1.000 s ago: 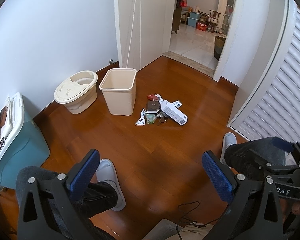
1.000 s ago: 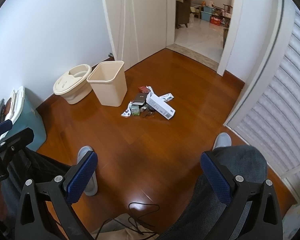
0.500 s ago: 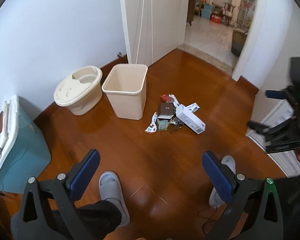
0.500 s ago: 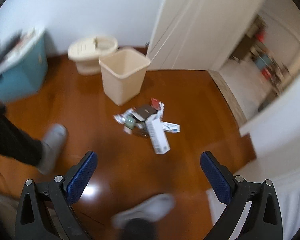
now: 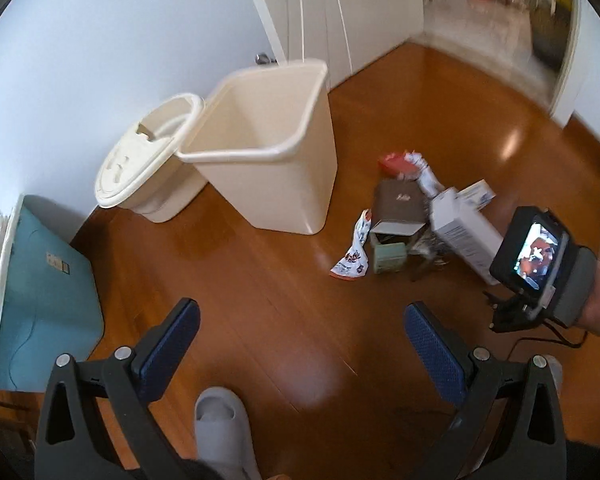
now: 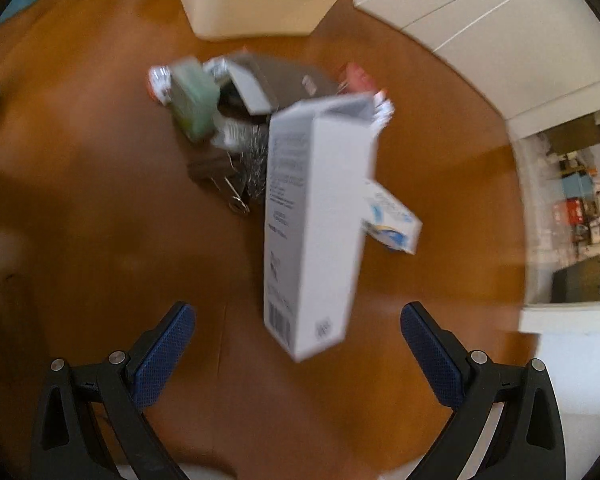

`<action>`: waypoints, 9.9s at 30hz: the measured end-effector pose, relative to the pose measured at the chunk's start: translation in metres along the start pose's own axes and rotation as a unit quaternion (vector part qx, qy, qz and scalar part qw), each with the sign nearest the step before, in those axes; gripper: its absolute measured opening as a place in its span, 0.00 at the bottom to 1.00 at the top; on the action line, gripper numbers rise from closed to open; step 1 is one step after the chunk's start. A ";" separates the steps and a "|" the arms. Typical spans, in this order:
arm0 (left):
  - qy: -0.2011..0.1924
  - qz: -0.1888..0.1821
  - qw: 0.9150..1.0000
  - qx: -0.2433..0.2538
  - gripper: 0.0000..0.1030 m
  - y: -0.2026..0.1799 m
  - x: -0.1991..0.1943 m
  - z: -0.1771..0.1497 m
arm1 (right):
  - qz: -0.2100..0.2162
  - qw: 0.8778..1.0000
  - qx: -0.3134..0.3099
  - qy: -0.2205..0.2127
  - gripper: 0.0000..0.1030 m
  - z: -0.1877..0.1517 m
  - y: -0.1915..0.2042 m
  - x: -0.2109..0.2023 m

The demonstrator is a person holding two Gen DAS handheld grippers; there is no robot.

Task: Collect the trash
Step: 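Grasp the white carton with the right tool while the left tool grasps the green box, then carry the green box over the beige wastebasket and open the left tool, then lower the white carton into the wastebasket and open the right tool, then grasp the steel wool with the right tool while the left tool grasps the brown card, then drop the brown card into the wastebasket by opening the left tool, then release the steel wool into the wastebasket with the right tool, then grasp the cotton-swab bag with the right tool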

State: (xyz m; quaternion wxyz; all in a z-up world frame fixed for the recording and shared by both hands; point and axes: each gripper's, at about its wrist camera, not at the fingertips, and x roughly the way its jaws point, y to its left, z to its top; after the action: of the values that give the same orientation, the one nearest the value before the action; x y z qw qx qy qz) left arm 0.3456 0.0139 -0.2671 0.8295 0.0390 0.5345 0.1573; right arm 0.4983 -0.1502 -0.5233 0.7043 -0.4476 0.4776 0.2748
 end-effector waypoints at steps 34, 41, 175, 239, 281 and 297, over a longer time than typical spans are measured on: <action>0.106 -0.045 0.993 -0.038 0.51 -0.117 0.272 0.016 | 0.162 0.950 0.250 -0.094 0.72 -0.064 -0.073 0.097; 0.076 -0.088 0.992 -0.048 0.50 -0.108 0.254 0.022 | 0.163 0.946 0.264 -0.090 0.72 -0.065 -0.072 0.095; -0.150 0.139 0.911 0.359 0.06 -0.185 0.287 0.031 | 0.219 0.802 0.539 -0.132 0.18 -0.045 -0.103 0.061; -0.065 -0.112 0.984 -0.126 1.00 0.211 0.020 0.123 | 0.268 0.892 0.356 -0.078 0.70 0.340 -0.121 -0.117; -0.004 -0.142 0.974 0.176 1.00 -0.048 0.129 0.067 | 0.373 0.634 0.678 0.008 0.14 0.039 -0.081 0.179; 0.044 -0.192 0.941 0.276 1.00 -0.207 0.259 0.024 | 0.334 0.583 0.727 -0.137 0.14 -0.109 -0.150 0.093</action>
State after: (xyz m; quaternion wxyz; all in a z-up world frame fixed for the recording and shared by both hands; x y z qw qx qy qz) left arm 0.5105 -0.1014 -0.5314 0.7759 0.1562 0.5906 -0.1571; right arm 0.6106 -0.3183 -0.5696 0.7104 0.4485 0.5312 0.1097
